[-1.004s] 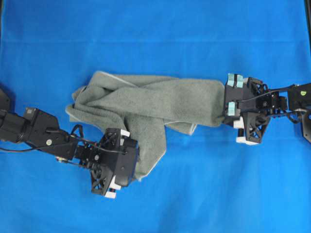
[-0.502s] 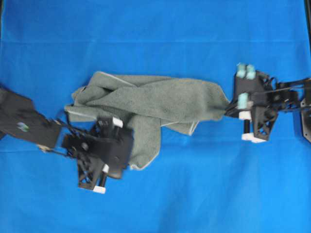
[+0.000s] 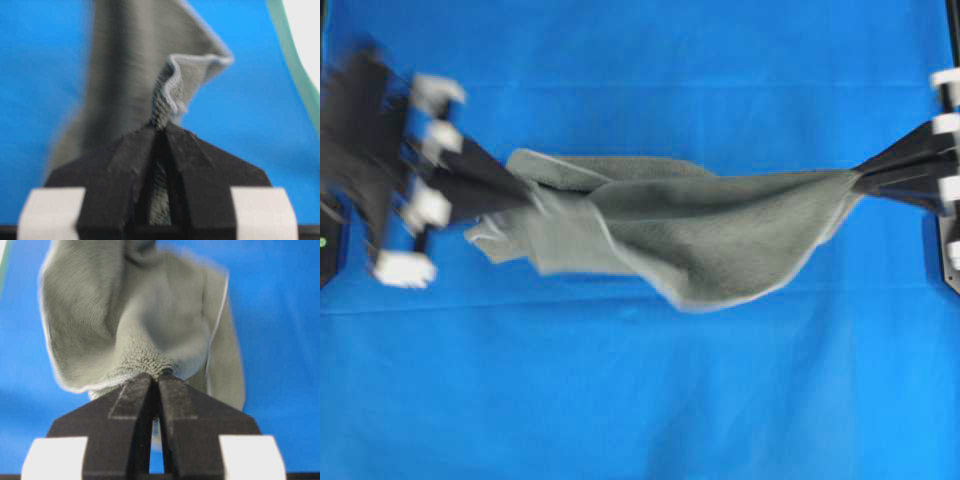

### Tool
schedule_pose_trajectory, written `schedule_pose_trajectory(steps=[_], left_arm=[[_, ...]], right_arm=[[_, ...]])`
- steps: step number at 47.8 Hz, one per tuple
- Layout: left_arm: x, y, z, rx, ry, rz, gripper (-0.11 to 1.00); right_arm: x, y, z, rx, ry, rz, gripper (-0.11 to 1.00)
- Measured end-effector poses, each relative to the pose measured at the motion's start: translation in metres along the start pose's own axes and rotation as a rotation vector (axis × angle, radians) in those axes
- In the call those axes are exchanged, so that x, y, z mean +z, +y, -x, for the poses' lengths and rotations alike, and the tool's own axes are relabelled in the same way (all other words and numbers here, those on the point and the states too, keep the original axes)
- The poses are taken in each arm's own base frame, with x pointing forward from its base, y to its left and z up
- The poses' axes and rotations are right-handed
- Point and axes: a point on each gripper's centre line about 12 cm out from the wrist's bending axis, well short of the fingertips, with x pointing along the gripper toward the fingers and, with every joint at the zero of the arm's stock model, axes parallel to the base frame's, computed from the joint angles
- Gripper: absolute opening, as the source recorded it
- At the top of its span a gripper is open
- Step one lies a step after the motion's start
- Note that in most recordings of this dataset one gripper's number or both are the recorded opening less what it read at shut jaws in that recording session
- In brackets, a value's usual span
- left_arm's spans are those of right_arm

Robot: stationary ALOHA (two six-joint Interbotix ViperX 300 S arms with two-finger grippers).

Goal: Fold a large towel.
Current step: 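Lift the towel with both grippers and shake it out in the air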

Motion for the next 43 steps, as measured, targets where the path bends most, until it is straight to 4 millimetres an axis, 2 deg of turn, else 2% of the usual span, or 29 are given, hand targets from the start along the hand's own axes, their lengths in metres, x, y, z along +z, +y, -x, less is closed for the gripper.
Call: schedule_pose_trajectory(steps=[9,17,23,26,31,35,40,43], left_arm=[[0.033,0.047,0.049,0.19,-0.196,0.017,0.03],[0.052,0.074,0.081,0.339,-0.341,-0.03,0.03],[0.066,0.079,0.097,0.384,-0.416,-0.044,0.03],[0.075,0.075,0.106,0.376,-0.458,-0.032,0.03],[0.088,0.058,0.12,0.302,-0.525,0.019,0.03],[0.096,0.039,0.127,0.186,-0.568,0.102,0.03],[0.104,0.015,0.134,0.035,-0.595,0.183,0.03],[0.108,0.004,0.137,-0.039,-0.601,0.211,0.03]], right_arm=[[0.038,-0.023,0.014,-0.134,-0.095,0.046,0.02],[0.065,-0.069,0.022,-0.369,-0.089,0.056,0.02],[0.086,-0.106,0.03,-0.531,-0.036,-0.001,0.02],[0.095,-0.114,0.031,-0.562,0.001,-0.033,0.02],[0.115,-0.107,0.034,-0.537,0.052,-0.088,0.02],[0.13,-0.089,0.04,-0.473,0.066,-0.109,0.02],[0.15,-0.055,0.048,-0.347,0.049,-0.1,0.02],[0.164,-0.028,0.056,-0.228,0.009,-0.091,0.02]])
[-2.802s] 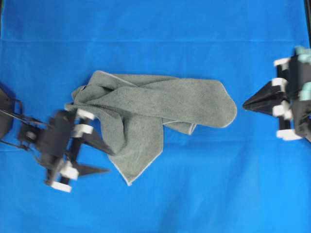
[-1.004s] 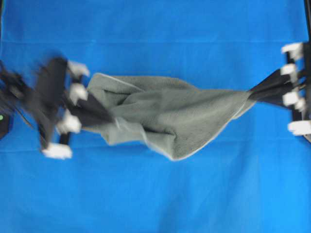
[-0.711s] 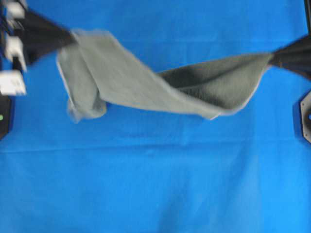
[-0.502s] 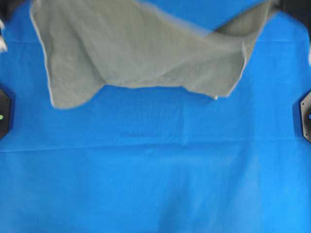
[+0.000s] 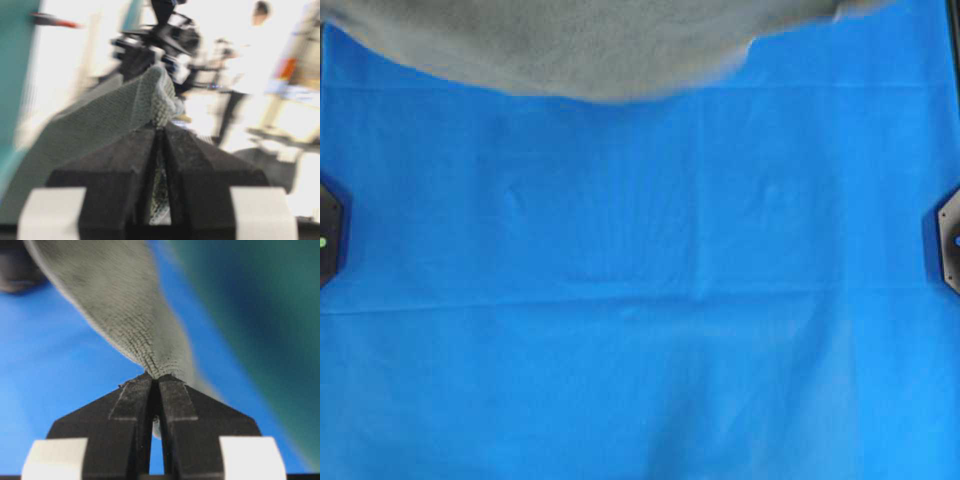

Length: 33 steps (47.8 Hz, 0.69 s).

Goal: Fold a large towel.
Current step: 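Lift the towel with both grippers and shake it out in the air, then lay the towel flat on the table and open both grippers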

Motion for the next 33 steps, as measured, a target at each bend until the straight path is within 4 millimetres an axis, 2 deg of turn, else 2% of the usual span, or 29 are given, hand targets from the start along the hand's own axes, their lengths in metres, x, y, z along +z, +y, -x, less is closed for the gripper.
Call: schedule_pose_trajectory(steps=[10,15,19,27,33], left_arm=[[-0.001,-0.041,0.0,-0.219,0.004,0.098,0.03],[-0.002,-0.058,-0.004,-0.309,-0.038,0.129,0.03],[-0.006,-0.071,-0.01,-0.366,-0.075,0.126,0.03],[-0.027,-0.077,-0.027,-0.372,-0.069,0.083,0.03],[-0.044,-0.068,-0.026,-0.342,-0.037,0.079,0.03]], right_arm=[[0.016,0.062,0.033,0.311,-0.107,0.032,0.02],[0.016,0.093,0.035,0.448,-0.141,0.058,0.02],[0.017,0.109,0.031,0.498,-0.158,0.078,0.02],[0.018,0.114,0.021,0.481,-0.163,0.06,0.02],[0.013,0.1,0.011,0.375,-0.128,0.021,0.02]])
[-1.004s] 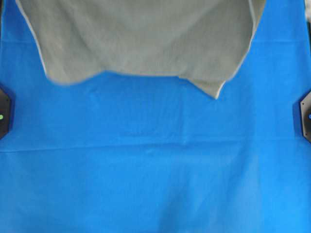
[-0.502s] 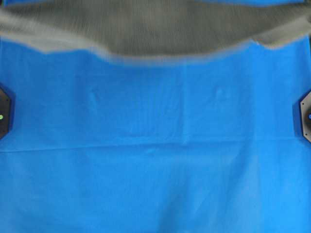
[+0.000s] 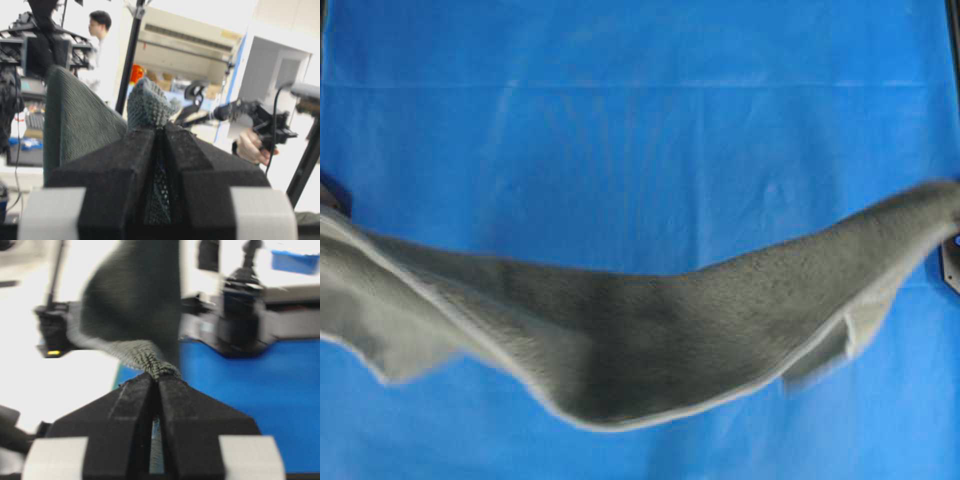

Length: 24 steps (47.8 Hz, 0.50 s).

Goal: Fold a large towel.
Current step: 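Lay the towel flat on the table and open both grippers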

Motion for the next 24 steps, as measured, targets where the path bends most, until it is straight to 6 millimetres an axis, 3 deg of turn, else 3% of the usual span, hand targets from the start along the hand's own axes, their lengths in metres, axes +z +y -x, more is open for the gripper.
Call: schedule_pose_trajectory(steps=[7,13,24], left_arm=[[-0.017,0.031,0.023,0.126,-0.001,0.047,0.03],[-0.03,0.068,0.055,0.295,-0.018,0.087,0.03],[-0.075,0.137,0.115,0.659,0.059,0.086,0.03]], right_arm=[[-0.031,-0.047,-0.012,-0.284,0.148,-0.089,0.02],[-0.065,-0.09,-0.017,-0.541,0.286,-0.122,0.02],[-0.131,-0.157,-0.028,-0.81,0.463,-0.14,0.02]])
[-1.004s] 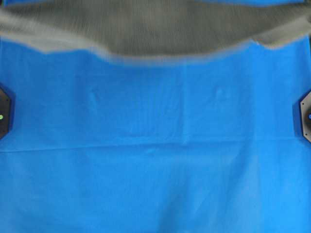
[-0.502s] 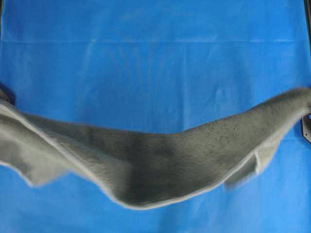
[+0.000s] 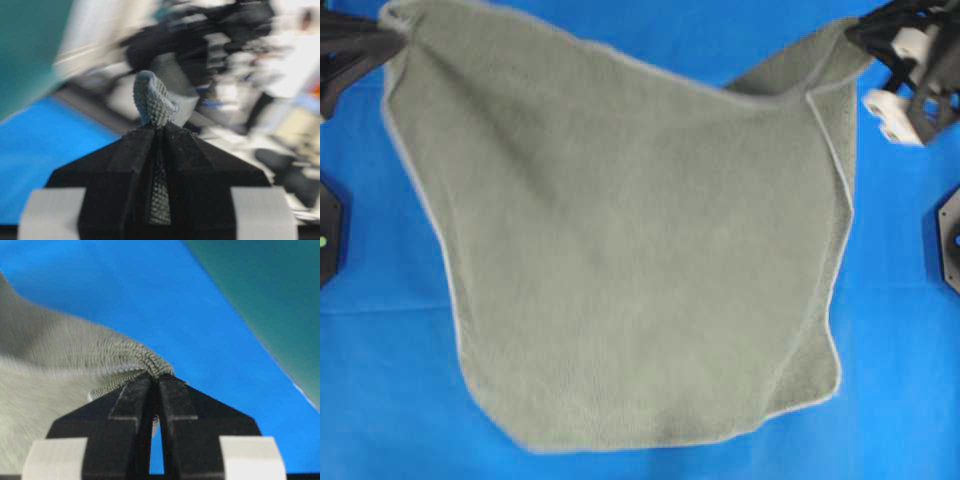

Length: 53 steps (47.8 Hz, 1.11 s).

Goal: Fold a large towel.
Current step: 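Lay the towel flat on the table and open both grippers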

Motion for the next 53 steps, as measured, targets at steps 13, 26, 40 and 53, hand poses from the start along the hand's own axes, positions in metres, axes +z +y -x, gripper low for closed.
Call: schedule_pose_trajectory(steps=[13,26,40,53], left_arm=[[-0.016,0.068,0.0,0.27,0.021,-0.14,0.03],[-0.02,0.076,-0.005,0.293,0.03,-0.171,0.03],[-0.085,0.056,0.003,0.224,0.428,-0.156,0.03],[-0.152,0.03,0.03,0.053,0.728,-0.199,0.03]], right_arm=[[-0.018,-0.055,-0.064,-0.129,-0.025,-0.076,0.02],[-0.018,-0.073,-0.074,-0.148,-0.055,-0.07,0.02],[-0.074,-0.003,-0.084,0.078,0.098,0.054,0.02],[-0.129,0.053,-0.067,0.267,0.293,0.125,0.02]])
